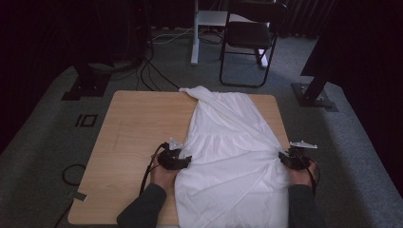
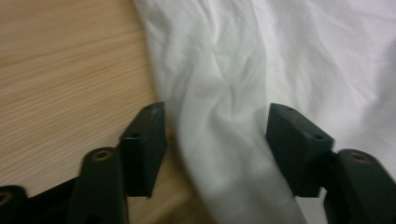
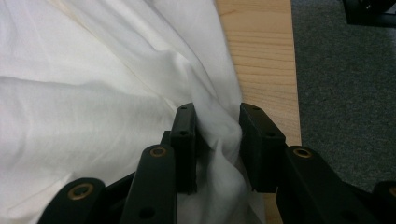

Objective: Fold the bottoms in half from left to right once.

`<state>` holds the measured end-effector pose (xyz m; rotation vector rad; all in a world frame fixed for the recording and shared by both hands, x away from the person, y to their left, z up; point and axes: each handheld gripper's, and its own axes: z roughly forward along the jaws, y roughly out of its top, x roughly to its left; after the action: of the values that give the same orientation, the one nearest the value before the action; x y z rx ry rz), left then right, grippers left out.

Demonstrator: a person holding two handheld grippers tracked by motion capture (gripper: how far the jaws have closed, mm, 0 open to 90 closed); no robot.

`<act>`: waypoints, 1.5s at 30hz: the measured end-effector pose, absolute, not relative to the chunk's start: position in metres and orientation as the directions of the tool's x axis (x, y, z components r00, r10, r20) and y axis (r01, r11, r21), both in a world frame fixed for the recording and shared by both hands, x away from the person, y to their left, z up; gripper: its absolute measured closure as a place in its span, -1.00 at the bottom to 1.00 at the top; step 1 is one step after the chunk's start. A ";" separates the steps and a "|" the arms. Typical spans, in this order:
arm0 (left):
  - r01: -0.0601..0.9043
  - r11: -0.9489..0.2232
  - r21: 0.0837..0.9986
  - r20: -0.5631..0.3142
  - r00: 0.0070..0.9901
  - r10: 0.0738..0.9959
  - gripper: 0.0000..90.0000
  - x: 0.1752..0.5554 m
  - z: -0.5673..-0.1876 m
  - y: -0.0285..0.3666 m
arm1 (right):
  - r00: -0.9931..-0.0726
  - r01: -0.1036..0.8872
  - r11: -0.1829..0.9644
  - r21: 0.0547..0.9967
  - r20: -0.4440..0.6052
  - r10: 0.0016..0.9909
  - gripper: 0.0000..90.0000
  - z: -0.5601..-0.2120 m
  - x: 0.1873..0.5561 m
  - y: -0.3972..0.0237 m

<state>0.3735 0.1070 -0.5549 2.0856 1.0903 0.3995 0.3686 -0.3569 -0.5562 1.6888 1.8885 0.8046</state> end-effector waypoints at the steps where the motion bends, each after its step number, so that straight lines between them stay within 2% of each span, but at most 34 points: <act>1: 0.575 -0.368 0.731 -0.060 0.591 0.804 0.02 0.373 -0.555 0.107 | -0.123 0.708 0.065 0.703 0.033 0.992 0.52 -0.557 0.368 -0.357; 2: 0.569 -0.374 0.732 -0.060 0.601 0.797 0.14 0.373 -0.555 0.103 | -0.124 0.707 0.066 0.704 0.032 0.992 0.54 -0.557 0.368 -0.356; 3: 0.569 -0.374 0.732 -0.060 0.601 0.797 0.35 0.373 -0.555 0.103 | -0.124 0.707 0.066 0.704 0.032 0.992 0.54 -0.557 0.368 -0.356; 4: 0.568 -0.384 0.728 -0.066 0.615 0.786 0.67 0.372 -0.554 0.102 | -0.129 0.708 0.070 0.703 0.032 0.991 0.59 -0.556 0.367 -0.355; 5: 0.557 -0.405 0.725 -0.055 0.633 0.772 0.67 0.370 -0.554 0.100 | -0.129 0.708 0.070 0.703 0.032 0.991 0.59 -0.556 0.367 -0.355; 6: 0.549 -0.413 0.727 -0.055 0.646 0.762 0.83 0.369 -0.554 0.100 | -0.129 0.710 0.070 0.701 0.032 0.991 0.61 -0.556 0.367 -0.353; 7: 0.542 -0.434 0.719 -0.033 0.652 0.758 0.89 0.367 -0.553 0.102 | -0.135 0.711 0.075 0.699 0.031 0.990 0.63 -0.556 0.366 -0.352; 9: 0.535 -0.458 0.710 0.008 0.643 0.765 0.92 0.364 -0.551 0.108 | -0.153 0.716 0.089 0.692 0.031 0.988 0.65 -0.555 0.361 -0.346; 15: 0.578 -0.405 0.709 0.024 0.553 0.833 0.92 0.366 -0.550 0.154 | -0.224 0.715 0.145 0.684 0.028 0.974 0.65 -0.554 0.344 -0.316; 20: 0.609 -0.366 0.703 0.089 0.436 0.896 0.92 0.380 -0.548 0.193 | -0.323 0.693 0.224 0.686 0.017 0.946 0.65 -0.553 0.347 -0.274; 24: 0.651 -0.256 0.714 0.050 0.318 0.947 0.93 0.396 -0.548 0.226 | -0.386 0.675 0.269 0.687 0.017 0.923 0.65 -0.552 0.367 -0.236; 28: 0.671 -0.188 0.717 0.022 0.249 0.968 0.92 0.413 -0.547 0.244 | -0.404 0.670 0.279 0.688 0.022 0.914 0.65 -0.551 0.394 -0.211; 31: 0.661 -0.111 0.742 -0.050 0.220 0.974 0.92 0.418 -0.551 0.251 | -0.395 0.673 0.275 0.687 0.020 0.918 0.64 -0.550 0.414 -0.206; 33: 0.676 -0.116 0.727 -0.043 0.214 0.976 0.85 0.420 -0.548 0.248 | -0.382 0.681 0.261 0.684 0.028 0.924 0.64 -0.549 0.425 -0.208; 35: 0.672 -0.146 0.726 -0.023 0.236 0.971 0.58 0.419 -0.546 0.242 | -0.378 0.693 0.264 0.671 0.026 0.925 0.63 -0.548 0.431 -0.211; 39: 0.640 -0.170 0.750 -0.016 0.275 0.961 0.24 0.401 -0.530 0.234 | -0.383 0.704 0.271 0.657 0.030 0.923 0.37 -0.542 0.429 -0.221; 45: 0.561 -0.226 0.797 -0.011 0.387 0.922 0.08 0.355 -0.500 0.227 | -0.432 0.618 0.253 0.745 0.052 0.900 0.22 -0.519 0.390 -0.233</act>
<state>0.3546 0.2274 -0.5003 1.9072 1.2754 0.6200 0.3896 -0.2331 -0.5194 1.3858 2.1459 1.0026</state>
